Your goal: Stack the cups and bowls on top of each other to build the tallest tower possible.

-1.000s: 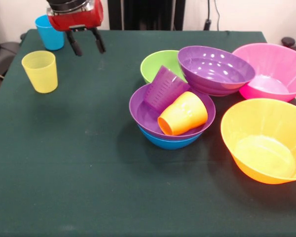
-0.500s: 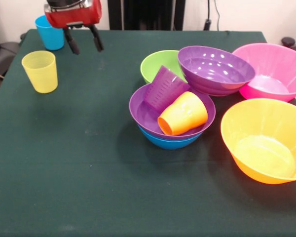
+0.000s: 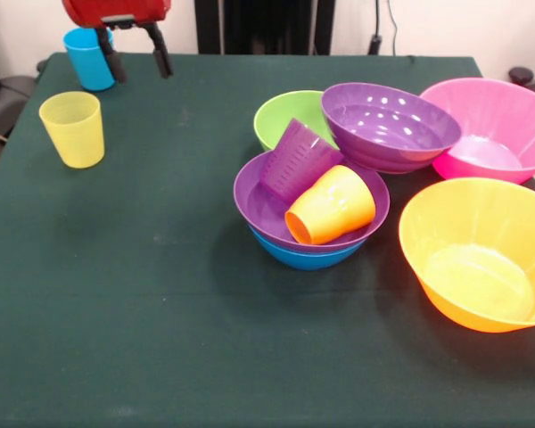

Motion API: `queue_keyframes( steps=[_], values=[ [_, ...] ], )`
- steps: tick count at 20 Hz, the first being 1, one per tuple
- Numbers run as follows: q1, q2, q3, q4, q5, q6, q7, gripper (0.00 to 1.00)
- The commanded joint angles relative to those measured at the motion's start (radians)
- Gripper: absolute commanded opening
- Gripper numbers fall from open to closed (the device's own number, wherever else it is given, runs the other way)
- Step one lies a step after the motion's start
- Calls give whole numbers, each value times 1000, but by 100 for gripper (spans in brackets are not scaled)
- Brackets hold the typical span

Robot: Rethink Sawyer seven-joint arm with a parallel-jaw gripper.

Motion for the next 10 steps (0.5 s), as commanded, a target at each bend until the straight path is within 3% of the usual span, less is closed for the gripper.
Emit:
queue_keyframes(
  steps=[1, 10],
  values=[
    [33, 25, 38, 19, 12, 45, -118, 100],
    [18, 100, 50, -34, -5, 36, -182, 100]
  ],
)
